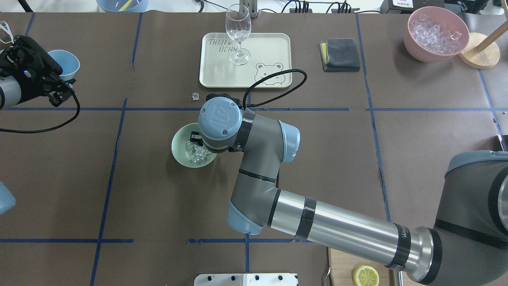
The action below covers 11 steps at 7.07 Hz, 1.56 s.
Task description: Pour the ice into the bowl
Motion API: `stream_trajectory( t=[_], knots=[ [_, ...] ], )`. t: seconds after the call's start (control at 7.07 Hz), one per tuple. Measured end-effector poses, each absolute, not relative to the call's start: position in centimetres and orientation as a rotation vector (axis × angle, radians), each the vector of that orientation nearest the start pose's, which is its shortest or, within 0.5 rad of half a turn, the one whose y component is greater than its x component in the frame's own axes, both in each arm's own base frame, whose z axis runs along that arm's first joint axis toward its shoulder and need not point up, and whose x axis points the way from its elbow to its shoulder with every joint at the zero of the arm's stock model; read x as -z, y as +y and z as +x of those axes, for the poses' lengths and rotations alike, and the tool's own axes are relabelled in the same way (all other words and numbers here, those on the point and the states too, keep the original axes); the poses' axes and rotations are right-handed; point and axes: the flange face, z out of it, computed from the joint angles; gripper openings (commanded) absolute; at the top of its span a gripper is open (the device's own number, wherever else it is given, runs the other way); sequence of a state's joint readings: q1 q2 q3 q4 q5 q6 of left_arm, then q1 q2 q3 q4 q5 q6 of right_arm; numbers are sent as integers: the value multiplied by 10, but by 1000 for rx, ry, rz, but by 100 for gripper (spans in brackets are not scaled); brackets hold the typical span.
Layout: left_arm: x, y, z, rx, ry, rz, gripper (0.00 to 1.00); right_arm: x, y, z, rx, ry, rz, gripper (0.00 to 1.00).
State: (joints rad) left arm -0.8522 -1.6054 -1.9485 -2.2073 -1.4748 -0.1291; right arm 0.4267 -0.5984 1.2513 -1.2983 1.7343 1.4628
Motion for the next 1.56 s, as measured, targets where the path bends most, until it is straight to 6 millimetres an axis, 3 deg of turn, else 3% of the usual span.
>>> stream_trajectory(
  t=[0.14, 0.42, 0.71, 0.99, 1.27, 1.41, 1.56],
  knots=[
    [-404, -478, 227, -445, 376, 993, 0, -144, -438, -681, -217, -931, 97, 0],
    [-449, -466, 216, -367, 440, 1026, 0, -141, -441, -676, -211, -939, 104, 0],
    [-484, -457, 208, -185, 558, 1007, 0, -127, -462, -646, -204, -982, 96, 0],
    [-535, -440, 192, -5, 690, 1020, 0, -140, -473, -582, -206, -1042, 74, 0],
    [-573, -426, 180, 123, 741, 1073, 0, -176, -464, -515, -202, -1067, 98, 0],
    [-586, -416, 184, 171, 770, 1085, 0, -195, -462, -487, -192, -1064, 111, 0],
    [-595, -403, 202, 225, 793, 1084, 0, -217, -463, -458, -172, -1055, 121, 0]
  ],
)
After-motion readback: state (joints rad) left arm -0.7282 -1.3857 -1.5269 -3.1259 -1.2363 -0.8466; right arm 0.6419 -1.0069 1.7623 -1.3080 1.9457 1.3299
